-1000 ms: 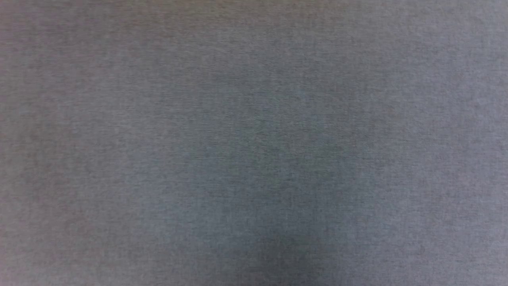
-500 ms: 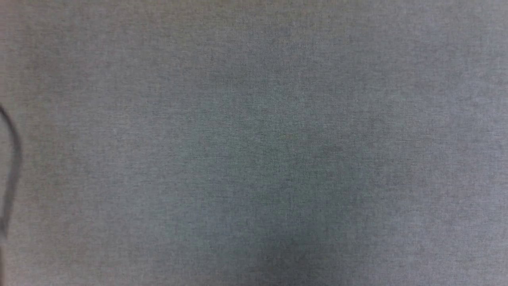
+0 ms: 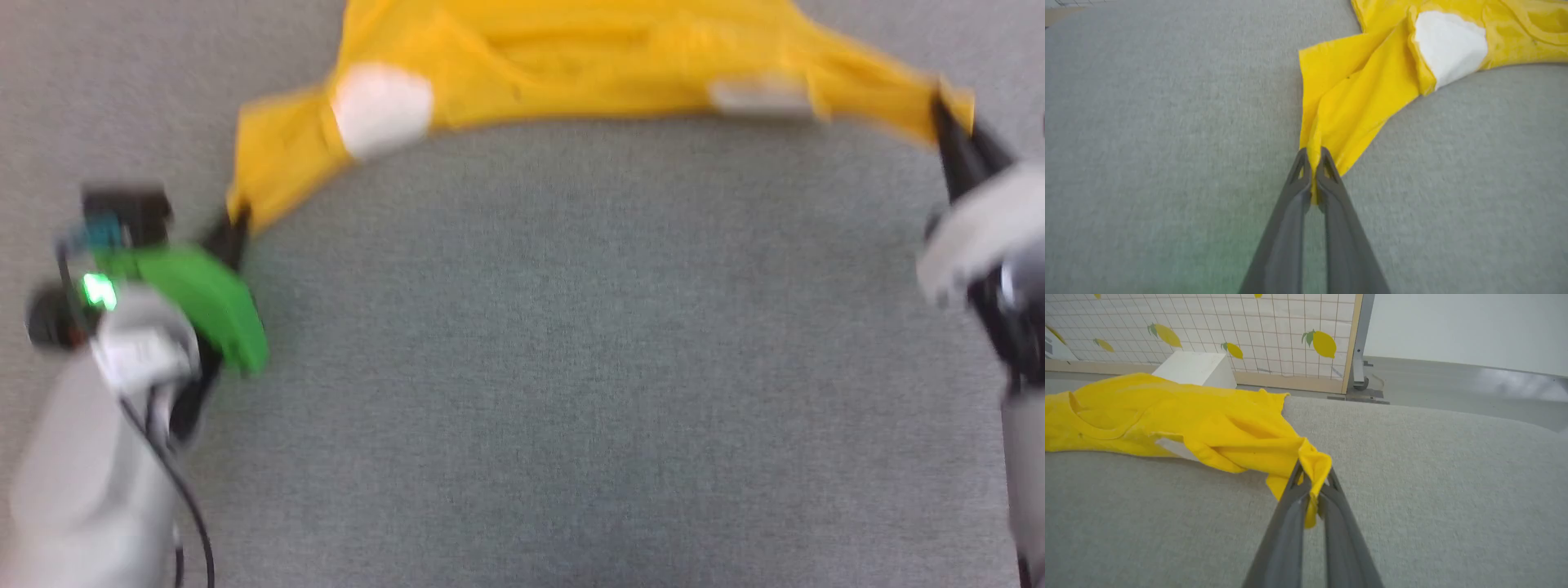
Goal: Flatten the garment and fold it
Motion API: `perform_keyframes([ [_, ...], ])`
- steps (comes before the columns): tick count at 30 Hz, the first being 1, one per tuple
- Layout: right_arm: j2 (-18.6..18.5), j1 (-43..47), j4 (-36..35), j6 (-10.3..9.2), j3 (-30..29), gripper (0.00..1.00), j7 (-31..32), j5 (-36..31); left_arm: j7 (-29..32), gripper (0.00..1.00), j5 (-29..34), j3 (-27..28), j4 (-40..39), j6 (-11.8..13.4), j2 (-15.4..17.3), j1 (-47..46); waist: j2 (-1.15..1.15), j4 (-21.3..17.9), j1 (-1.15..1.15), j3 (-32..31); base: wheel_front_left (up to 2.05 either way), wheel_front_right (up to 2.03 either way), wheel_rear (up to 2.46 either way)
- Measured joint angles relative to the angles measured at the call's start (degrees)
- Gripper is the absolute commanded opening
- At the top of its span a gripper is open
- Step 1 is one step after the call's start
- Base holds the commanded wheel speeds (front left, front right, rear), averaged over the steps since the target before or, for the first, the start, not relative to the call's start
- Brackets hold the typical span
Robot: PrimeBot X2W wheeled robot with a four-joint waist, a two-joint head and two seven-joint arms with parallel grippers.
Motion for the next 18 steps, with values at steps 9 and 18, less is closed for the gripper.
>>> perform_keyframes([
  [9, 4.71, 22.10, -14.81, 0.00, -8.16, 0.00, 9.56, -1.42, 7.66, 0.00, -6.79, 1.35, -15.12, 3.44, -0.21, 22.02, 0.00, 0.20, 0.00, -7.67, 0.00, 0.00, 0.00],
  [18, 10.99, 36.04, -18.33, 0.00, -19.20, 0.00, 20.83, -1.64, 10.63, 0.00, -9.46, 2.74, -20.60, 7.97, -0.43, 34.93, 0.00, 0.86, 0.00, -13.06, 0.00, 0.00, 0.00],
])
